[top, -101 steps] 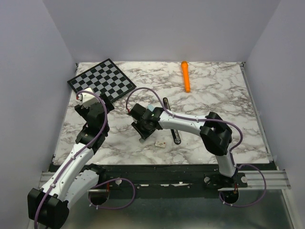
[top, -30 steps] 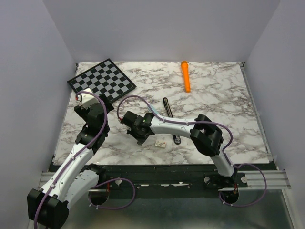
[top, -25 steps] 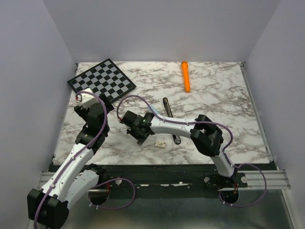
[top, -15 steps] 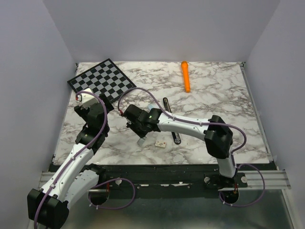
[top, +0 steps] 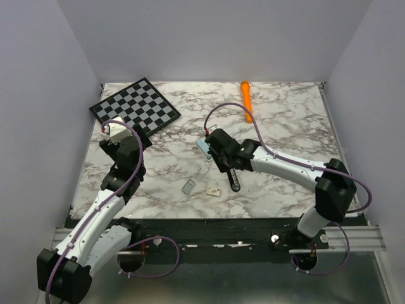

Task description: Load the staples into the stapler

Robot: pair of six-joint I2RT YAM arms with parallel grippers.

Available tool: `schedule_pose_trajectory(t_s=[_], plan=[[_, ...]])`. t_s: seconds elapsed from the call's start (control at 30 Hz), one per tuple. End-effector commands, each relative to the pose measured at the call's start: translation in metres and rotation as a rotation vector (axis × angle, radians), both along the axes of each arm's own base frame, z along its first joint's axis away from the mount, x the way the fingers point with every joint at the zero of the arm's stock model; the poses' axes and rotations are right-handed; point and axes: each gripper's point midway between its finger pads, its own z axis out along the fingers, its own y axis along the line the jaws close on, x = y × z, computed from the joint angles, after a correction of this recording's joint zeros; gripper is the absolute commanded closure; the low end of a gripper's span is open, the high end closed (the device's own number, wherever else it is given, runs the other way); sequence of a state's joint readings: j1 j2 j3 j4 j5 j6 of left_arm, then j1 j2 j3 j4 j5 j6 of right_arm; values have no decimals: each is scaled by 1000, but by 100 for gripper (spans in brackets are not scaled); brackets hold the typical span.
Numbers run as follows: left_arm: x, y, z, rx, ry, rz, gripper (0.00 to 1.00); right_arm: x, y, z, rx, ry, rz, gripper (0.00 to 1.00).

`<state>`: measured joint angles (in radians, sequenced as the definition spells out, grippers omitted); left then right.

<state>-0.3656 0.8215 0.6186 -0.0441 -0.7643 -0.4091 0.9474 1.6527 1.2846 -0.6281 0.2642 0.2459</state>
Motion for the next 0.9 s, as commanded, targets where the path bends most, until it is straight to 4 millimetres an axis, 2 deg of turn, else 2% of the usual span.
schedule_pose_trajectory(t_s=[0.0, 0.03, 0.07, 0.13, 0.17, 0.3, 0.53, 0.87], plan=[[3, -3, 3, -15, -8, -16, 1, 8, -34, -7, 0, -33, -139, 81], [4, -4, 2, -17, -7, -17, 1, 8, -37, -6, 21, -32, -159, 81], [4, -4, 2, -15, -7, -18, 1, 8, -48, -15, 11, -19, -184, 81], [4, -4, 0, -13, -1, -19, 1, 9, -53, -19, 36, -13, -213, 81], [4, -4, 1, -14, -2, -19, 1, 8, -61, -26, 31, -2, -232, 81], [5, -5, -1, -13, 2, -23, 1, 8, -68, -39, 48, 21, -267, 81], [6, -6, -1, -10, 5, -24, 1, 10, -65, -52, 78, 44, -278, 81], [7, -5, -2, -7, 8, -23, 1, 11, -62, -58, 89, 62, -277, 81]])
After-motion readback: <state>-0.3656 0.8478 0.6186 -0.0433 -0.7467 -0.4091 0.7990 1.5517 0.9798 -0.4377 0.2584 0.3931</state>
